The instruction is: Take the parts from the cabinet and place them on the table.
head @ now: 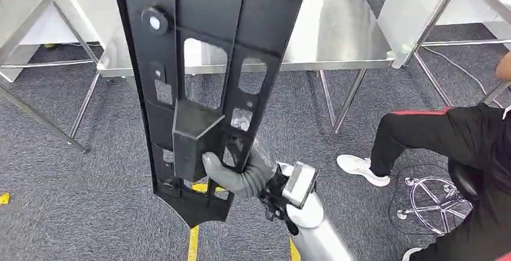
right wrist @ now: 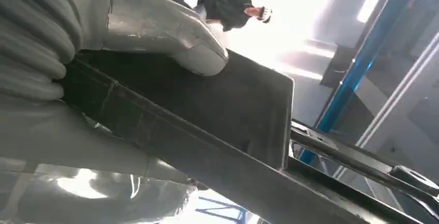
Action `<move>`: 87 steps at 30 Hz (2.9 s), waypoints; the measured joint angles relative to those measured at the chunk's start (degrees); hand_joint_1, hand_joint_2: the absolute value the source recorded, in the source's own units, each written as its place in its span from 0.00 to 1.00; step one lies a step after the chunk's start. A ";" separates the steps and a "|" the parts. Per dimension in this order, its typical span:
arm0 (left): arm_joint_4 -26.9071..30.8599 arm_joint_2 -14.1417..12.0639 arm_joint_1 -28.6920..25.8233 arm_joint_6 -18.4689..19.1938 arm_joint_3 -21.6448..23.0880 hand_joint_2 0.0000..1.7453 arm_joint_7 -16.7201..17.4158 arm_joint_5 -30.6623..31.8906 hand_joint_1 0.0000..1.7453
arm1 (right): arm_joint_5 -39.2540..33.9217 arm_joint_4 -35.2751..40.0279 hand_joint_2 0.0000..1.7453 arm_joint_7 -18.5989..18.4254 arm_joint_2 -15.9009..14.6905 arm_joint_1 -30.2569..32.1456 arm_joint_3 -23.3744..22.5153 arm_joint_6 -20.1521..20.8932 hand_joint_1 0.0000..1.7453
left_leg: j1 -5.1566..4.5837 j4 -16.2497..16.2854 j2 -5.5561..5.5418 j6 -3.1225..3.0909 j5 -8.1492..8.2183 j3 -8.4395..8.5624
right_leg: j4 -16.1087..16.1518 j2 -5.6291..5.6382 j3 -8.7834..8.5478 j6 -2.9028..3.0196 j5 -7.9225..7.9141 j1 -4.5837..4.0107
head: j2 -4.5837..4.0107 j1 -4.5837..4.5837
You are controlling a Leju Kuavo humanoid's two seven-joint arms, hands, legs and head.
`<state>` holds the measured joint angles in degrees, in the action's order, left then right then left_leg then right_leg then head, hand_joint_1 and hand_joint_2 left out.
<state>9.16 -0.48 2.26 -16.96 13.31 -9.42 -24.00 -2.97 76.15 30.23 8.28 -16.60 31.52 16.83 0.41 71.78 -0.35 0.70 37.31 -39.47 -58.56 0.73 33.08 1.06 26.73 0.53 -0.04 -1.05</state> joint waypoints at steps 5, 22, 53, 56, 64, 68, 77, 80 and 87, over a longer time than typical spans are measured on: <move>-0.02 0.24 -0.29 2.89 0.37 1.00 -3.89 3.13 0.00 | 0.03 0.85 1.00 0.83 -2.25 0.68 -3.37 -2.32 1.00 | -1.18 -12.05 -0.41 -2.47 -8.65 3.33 | 0.26 0.21 -2.34 -1.26 2.43 -0.36 | 0.00 0.11; 0.00 -0.18 -0.10 3.89 1.62 1.00 -4.02 3.49 0.00 | 3.00 5.81 1.00 1.79 -5.38 6.78 -6.71 -4.74 1.00 | -0.97 -13.12 -0.81 -2.52 -7.85 9.97 | 0.24 -0.61 2.47 -2.06 -1.68 -0.35 | 0.00 -0.20; 0.00 -0.33 -0.15 3.91 1.73 1.00 -4.24 3.43 0.00 | 4.83 7.96 1.00 1.73 -5.66 5.26 -7.10 -5.11 1.00 | -0.74 -13.28 -0.79 -2.39 -6.79 10.57 | -0.04 -0.69 2.92 -2.13 -2.25 -0.49 | 0.00 -0.13; 0.02 -0.33 0.21 3.91 1.81 1.00 -4.28 3.45 0.00 | 4.85 8.44 1.00 1.73 -5.36 4.95 -7.15 -5.11 1.00 | -0.51 -5.06 -0.23 -1.57 -8.04 5.52 | 0.97 -0.59 0.69 -0.67 -1.20 0.42 | 0.00 0.02; 0.02 -0.50 -0.30 3.91 1.86 1.00 -4.28 3.41 0.00 | 4.90 8.42 1.00 1.73 -5.20 5.02 -7.12 -5.11 1.00 | 1.19 -10.44 0.53 0.39 -13.00 -0.82 | 1.15 -0.29 -5.57 -1.64 4.53 0.87 | 0.00 0.02; 0.02 -0.48 -0.23 3.91 1.86 1.00 -4.26 3.21 0.00 | 5.01 8.37 1.00 1.73 -5.18 4.69 -7.06 -5.14 1.00 | 0.49 -13.17 0.61 -1.71 -14.40 0.40 | 1.28 -0.13 -7.74 -3.74 4.90 0.49 | 0.00 0.04; 0.02 -0.55 -0.22 3.89 1.82 1.00 -4.55 3.28 0.00 | 4.96 8.28 1.00 1.97 -5.46 4.48 -6.97 -5.22 1.00 | 0.46 -13.74 0.27 -3.66 -12.76 3.72 | -9.78 -0.31 -1.13 -4.17 3.59 0.72 | 0.00 -0.20; 0.02 -0.59 -0.33 4.00 1.81 1.00 -4.22 3.43 0.00 | 4.75 7.87 1.00 2.04 -6.27 4.72 -6.99 -5.51 1.00 | 0.05 -13.88 -0.78 -3.62 -6.91 10.79 | -8.68 -0.33 8.11 -3.24 9.49 0.47 | 0.00 -0.28; 0.04 -0.53 0.51 4.04 1.84 1.00 -3.95 3.43 0.00 | 4.70 7.58 1.00 2.01 -6.10 3.94 -7.04 -5.66 1.00 | 0.06 -9.04 -0.52 -1.77 -5.31 13.67 | 0.01 -0.44 3.26 -1.54 -3.05 0.26 | 0.02 -0.15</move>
<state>9.20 -1.01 2.77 -12.92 15.15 -13.38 -20.57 1.73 83.73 32.24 2.19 -12.66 24.48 11.17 0.47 62.74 -0.88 -1.07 32.00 -25.80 -58.55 0.29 36.34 -0.49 23.68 0.79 -0.02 -1.20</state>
